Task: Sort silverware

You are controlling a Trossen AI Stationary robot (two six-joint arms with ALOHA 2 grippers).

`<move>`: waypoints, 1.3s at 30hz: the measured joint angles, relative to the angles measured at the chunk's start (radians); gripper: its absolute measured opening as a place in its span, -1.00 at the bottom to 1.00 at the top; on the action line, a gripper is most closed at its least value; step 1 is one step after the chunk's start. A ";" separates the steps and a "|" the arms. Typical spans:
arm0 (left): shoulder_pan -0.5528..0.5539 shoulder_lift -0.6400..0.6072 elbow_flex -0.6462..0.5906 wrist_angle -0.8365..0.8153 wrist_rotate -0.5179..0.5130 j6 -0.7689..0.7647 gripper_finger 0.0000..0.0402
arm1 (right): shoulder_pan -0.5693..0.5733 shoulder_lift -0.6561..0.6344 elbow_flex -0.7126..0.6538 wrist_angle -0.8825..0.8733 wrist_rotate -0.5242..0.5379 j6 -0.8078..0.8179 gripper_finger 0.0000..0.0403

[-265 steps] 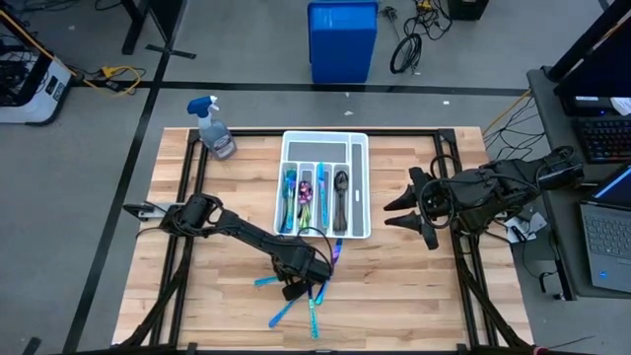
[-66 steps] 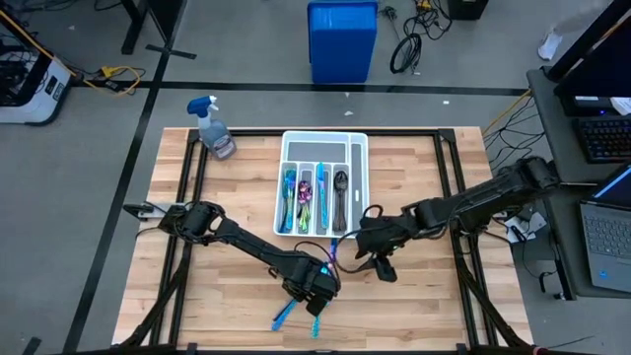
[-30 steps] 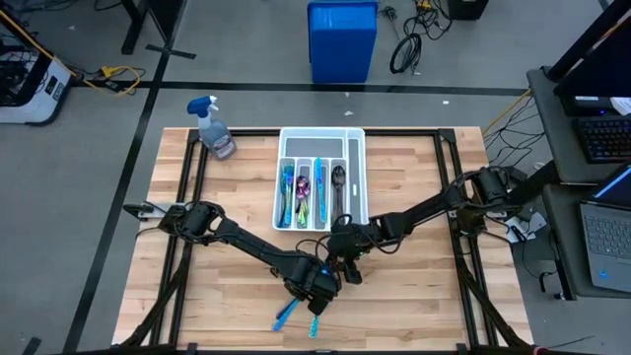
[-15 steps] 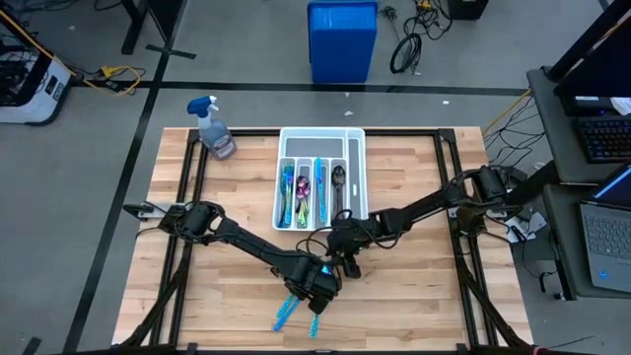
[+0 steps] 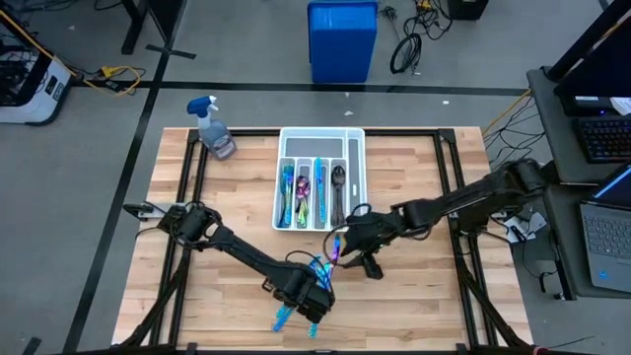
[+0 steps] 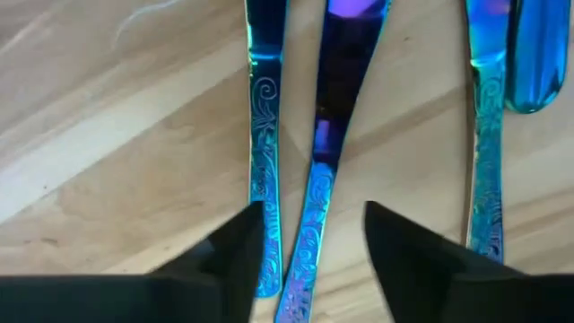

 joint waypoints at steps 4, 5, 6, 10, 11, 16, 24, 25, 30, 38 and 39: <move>-0.010 0.000 0.000 -0.016 -0.055 0.002 0.31 | 0.000 -0.113 0.000 -0.065 -0.001 -0.010 -0.30; -0.010 0.000 -0.001 -0.017 -0.058 0.005 0.34 | 0.000 -0.131 0.000 -0.079 -0.001 -0.010 -0.30; -0.010 0.000 -0.003 -0.015 -0.061 0.010 0.37 | 0.000 -0.152 0.000 -0.088 -0.001 -0.009 -0.30; -0.006 0.000 -0.050 0.040 -0.060 0.069 0.35 | 0.000 -0.198 0.001 -0.113 -0.001 0.013 -0.30; -0.003 -0.004 -0.065 0.056 -0.050 0.084 0.33 | 0.000 -0.203 0.001 -0.115 -0.001 0.017 -0.30; 0.007 -0.006 -0.082 0.055 -0.016 0.201 0.10 | 0.000 -0.207 0.001 -0.112 0.000 0.058 -0.30; 0.034 -0.004 -0.088 0.058 -0.007 0.365 -0.45 | 0.000 -0.207 0.001 -0.100 0.004 0.087 -0.30; 0.039 -0.004 -0.092 0.059 0.000 0.377 -0.53 | 0.000 -0.207 0.001 -0.099 0.004 0.087 -0.30; 0.062 -0.004 -0.101 0.048 0.043 0.404 -0.88 | 0.000 -0.207 0.001 -0.098 0.004 0.088 -0.30; 0.064 -0.001 -0.085 0.031 0.040 0.423 -0.91 | 0.000 -0.207 0.001 -0.098 0.005 0.106 -0.30; 0.063 0.000 -0.081 0.027 0.039 0.422 -0.91 | 0.000 -0.207 0.001 -0.098 0.005 0.106 -0.30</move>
